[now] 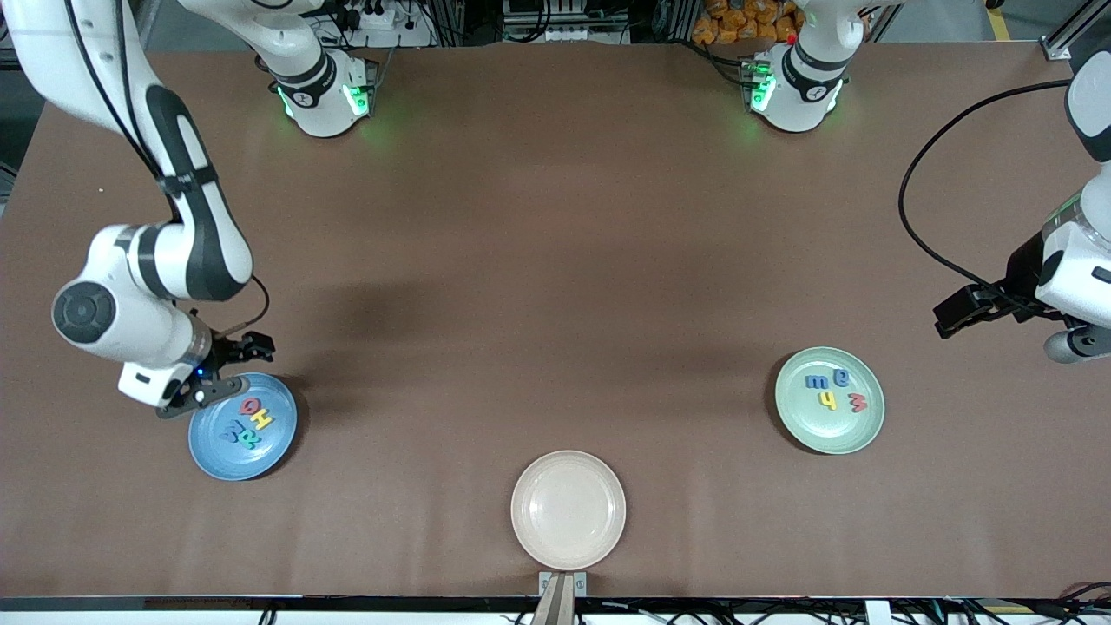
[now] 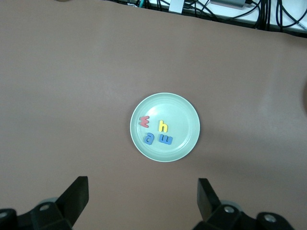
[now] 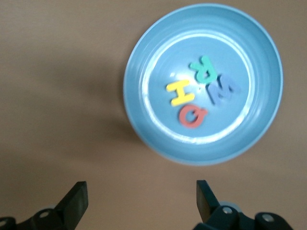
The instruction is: Sort uppercase to blue plate, lowercase to green plate
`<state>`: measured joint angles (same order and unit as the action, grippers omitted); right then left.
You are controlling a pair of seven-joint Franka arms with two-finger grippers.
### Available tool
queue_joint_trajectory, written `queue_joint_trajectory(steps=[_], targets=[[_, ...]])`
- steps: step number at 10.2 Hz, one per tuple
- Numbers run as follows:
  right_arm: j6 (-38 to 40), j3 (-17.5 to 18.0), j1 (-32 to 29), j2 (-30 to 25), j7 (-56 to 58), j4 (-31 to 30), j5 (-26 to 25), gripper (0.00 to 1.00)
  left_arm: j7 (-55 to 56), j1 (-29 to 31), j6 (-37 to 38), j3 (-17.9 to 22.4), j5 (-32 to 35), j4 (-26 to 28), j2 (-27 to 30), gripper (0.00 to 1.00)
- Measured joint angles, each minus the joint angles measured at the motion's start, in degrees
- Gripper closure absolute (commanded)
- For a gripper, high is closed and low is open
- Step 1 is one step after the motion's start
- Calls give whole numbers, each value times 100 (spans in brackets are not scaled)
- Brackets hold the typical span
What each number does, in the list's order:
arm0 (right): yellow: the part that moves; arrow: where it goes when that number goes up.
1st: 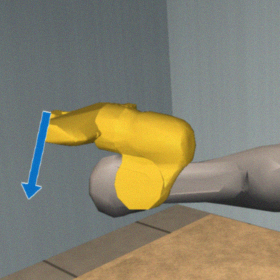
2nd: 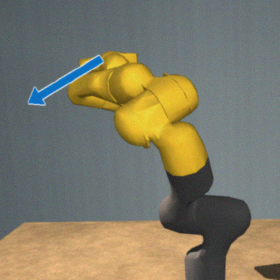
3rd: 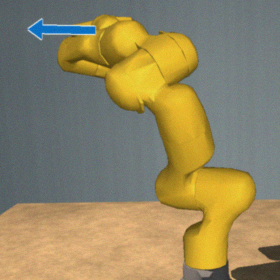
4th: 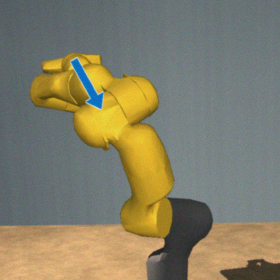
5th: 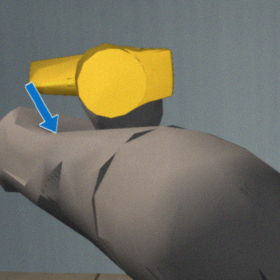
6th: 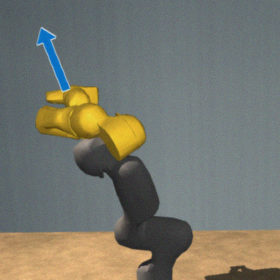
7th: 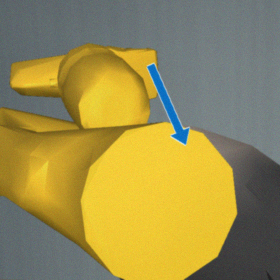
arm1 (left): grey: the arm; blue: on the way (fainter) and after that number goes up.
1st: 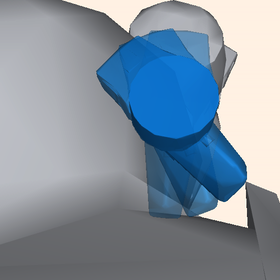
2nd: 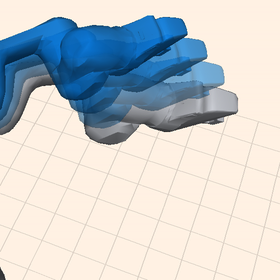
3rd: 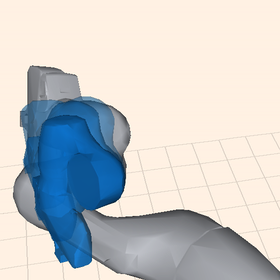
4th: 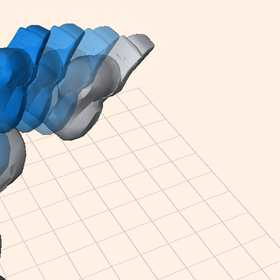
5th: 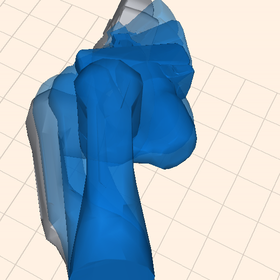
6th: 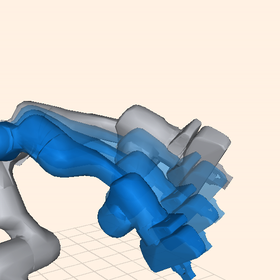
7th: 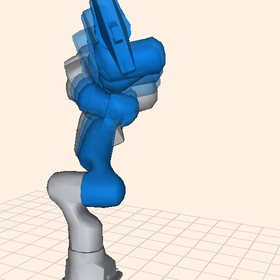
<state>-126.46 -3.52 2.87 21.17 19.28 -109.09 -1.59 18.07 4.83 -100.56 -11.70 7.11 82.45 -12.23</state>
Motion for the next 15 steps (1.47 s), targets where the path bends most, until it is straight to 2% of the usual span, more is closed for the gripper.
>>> queue_joint_trajectory(steps=[2,7,9,12,15], targets=[[429,29,63,-548,-278,-299,0,0,0,17,40,1,-76,-10,27,0],[623,14,31,-1783,-884,-163,2,0,-121,16,511,-47,-304,-23,107,0],[1259,10,26,-2100,-1044,396,3,0,-137,1,657,-127,-306,-23,113,0],[2731,8,-4,-2146,-1592,1675,4,0,-139,-4,1026,-220,-306,-19,226,0],[3692,13,-5,-2147,-1865,2414,101,0,-321,-2,1199,-224,-306,-16,295,0]])
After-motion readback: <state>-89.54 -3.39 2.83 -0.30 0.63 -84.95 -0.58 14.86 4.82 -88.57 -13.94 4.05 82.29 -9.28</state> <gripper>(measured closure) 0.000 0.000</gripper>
